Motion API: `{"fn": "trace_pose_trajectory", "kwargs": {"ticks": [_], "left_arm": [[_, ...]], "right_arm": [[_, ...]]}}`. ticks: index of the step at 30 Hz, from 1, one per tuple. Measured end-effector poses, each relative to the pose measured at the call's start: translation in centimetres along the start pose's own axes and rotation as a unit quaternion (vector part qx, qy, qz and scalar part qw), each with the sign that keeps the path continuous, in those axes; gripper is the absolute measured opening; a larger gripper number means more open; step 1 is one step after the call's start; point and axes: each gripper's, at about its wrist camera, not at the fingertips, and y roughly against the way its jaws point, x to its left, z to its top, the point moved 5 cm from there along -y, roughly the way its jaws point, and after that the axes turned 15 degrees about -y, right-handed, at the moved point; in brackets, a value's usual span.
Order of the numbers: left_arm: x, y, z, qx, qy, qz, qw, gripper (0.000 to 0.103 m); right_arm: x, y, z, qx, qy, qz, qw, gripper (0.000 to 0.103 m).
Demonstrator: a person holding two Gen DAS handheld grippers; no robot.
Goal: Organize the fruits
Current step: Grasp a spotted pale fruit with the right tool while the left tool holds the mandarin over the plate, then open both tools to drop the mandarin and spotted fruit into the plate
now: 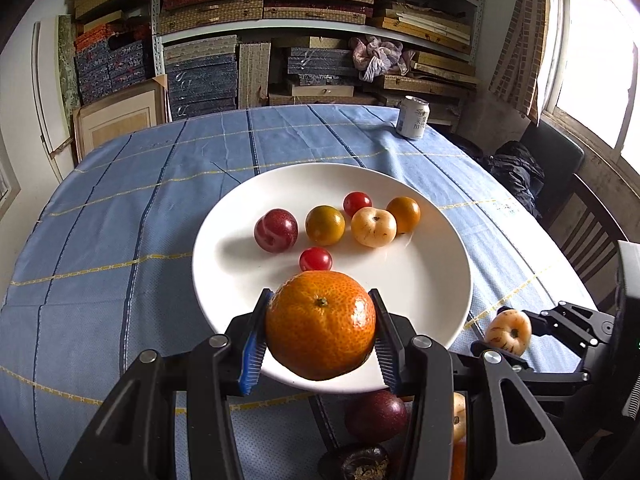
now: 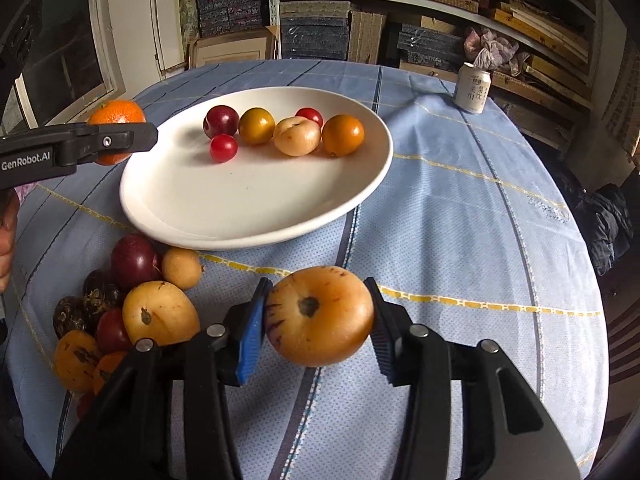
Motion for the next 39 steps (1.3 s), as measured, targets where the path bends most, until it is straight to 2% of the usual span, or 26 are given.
{"fn": "trace_pose_trajectory", "kwargs": {"ticks": [3,11,26,34,39], "left_arm": [[0.4,0.4,0.1,-0.01,0.02,-0.004,0.9997,0.047],[0.0,1.1,0.3,-0.018,0.007,-0.007,0.9998,0.047],[1.2,1.6,0.2,-0.02,0.015,0.023,0.9994,0.047],[1.7,0.6,-0.2,-0.002,0.022,0.017,0.9996,0.048],[1.9,-0.2,-0.5,0.013,0.022,0.019,0.9995,0.048]], "right_arm": [[0.1,1.4,0.4,-0.02,0.014,-0.007,1.0,0.045],[0.1,3.7,2.1,-0.047,0.011,-0.01,0.999,0.045],[4.5,5.3,8.9,-0.102,-0.005,0.065,0.993,0.045],[6.1,4.0,10.9,-0.09,-0.029,0.106,0.99,0.045],[5.5,2.7,10.6,-0.084,-0.039,0.102,0.99,0.045]]}}
